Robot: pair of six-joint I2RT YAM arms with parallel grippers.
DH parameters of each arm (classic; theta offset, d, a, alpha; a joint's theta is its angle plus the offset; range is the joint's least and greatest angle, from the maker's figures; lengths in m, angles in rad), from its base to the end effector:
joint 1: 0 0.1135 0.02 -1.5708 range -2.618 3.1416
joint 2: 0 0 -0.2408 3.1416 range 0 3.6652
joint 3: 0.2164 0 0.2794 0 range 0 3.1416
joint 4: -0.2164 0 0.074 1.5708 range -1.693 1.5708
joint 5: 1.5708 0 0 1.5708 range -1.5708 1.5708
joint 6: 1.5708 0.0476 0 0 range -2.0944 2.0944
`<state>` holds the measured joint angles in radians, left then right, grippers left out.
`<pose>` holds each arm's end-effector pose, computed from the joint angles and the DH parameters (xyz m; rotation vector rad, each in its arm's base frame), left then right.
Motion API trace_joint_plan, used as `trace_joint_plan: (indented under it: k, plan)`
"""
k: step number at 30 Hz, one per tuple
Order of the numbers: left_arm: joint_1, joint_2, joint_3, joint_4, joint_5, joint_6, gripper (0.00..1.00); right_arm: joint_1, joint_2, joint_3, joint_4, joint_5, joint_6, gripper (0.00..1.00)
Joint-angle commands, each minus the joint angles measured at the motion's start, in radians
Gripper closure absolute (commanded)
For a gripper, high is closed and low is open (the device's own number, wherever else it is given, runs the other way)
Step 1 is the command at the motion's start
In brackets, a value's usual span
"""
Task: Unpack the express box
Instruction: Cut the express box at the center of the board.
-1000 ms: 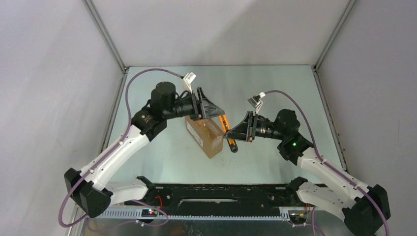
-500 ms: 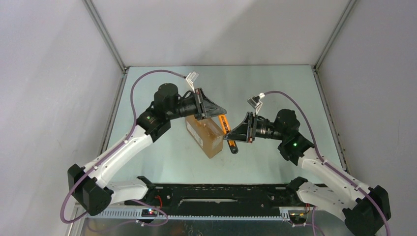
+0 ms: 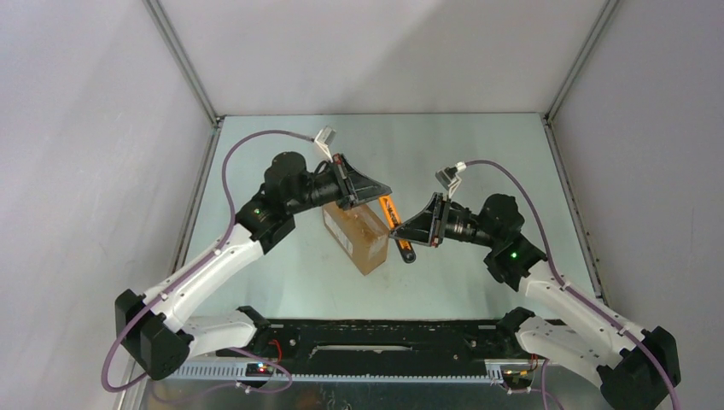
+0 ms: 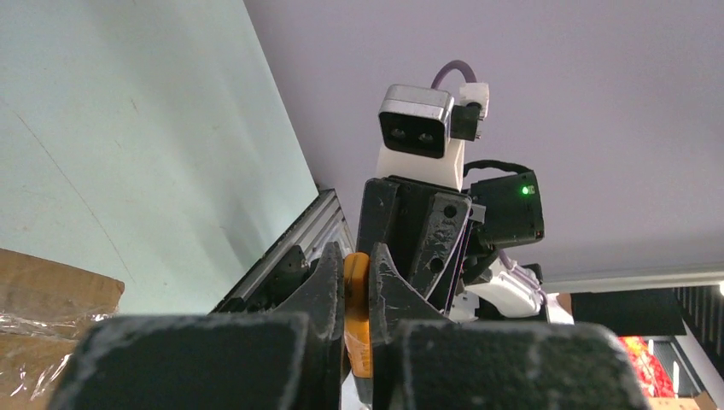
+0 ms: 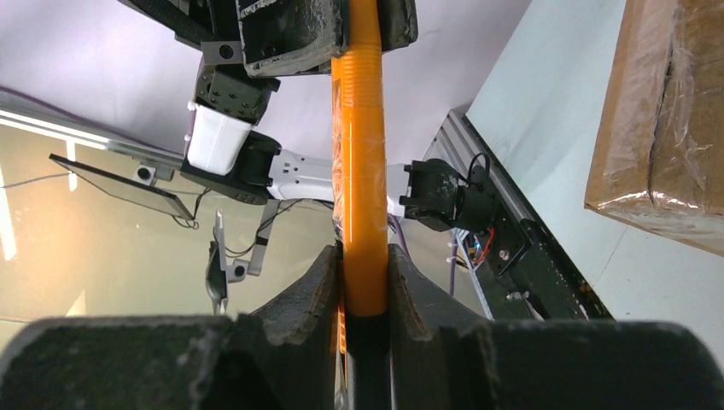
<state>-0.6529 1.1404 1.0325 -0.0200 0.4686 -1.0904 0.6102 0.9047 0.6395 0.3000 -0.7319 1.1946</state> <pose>0.2354 -0.2071 0.3477 -0.0236 2.0007 -1.6192 0.1945 0.1748 0.2930 -0.1648 1.9219 1.8829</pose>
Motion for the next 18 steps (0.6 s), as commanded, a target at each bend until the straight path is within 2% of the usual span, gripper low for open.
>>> trace_joint_plan:
  k: [1, 9, 10, 12, 14, 16, 18]
  plan:
    - [-0.024, -0.024, -0.025, -0.023, -0.063, 0.044, 1.0, -0.01, -0.017, 0.0, 0.093, 0.107, 0.065, 1.0]
    - [-0.085, -0.025, -0.032, -0.046, -0.093, 0.055, 1.0, -0.034, 0.016, 0.0, 0.15, 0.129, 0.086, 1.0]
    - [-0.085, -0.026, -0.029, -0.051, -0.087, 0.064, 0.96, -0.03, 0.02, 0.001, 0.159, 0.123, 0.086, 1.0]
    - [-0.086, -0.028, -0.011, -0.078, -0.087, 0.08, 0.69, -0.028, 0.02, 0.002, 0.15, 0.114, 0.077, 1.0]
    - [-0.085, -0.031, 0.006, -0.096, -0.088, 0.095, 0.5, -0.026, 0.018, 0.006, 0.128, 0.106, 0.065, 1.0]
    - [-0.084, -0.032, 0.013, -0.101, -0.088, 0.097, 0.45, -0.025, 0.012, 0.006, 0.116, 0.106, 0.056, 1.0]
    - [-0.085, -0.031, 0.017, -0.111, -0.097, 0.1, 0.47, -0.024, 0.009, 0.006, 0.117, 0.103, 0.055, 1.0]
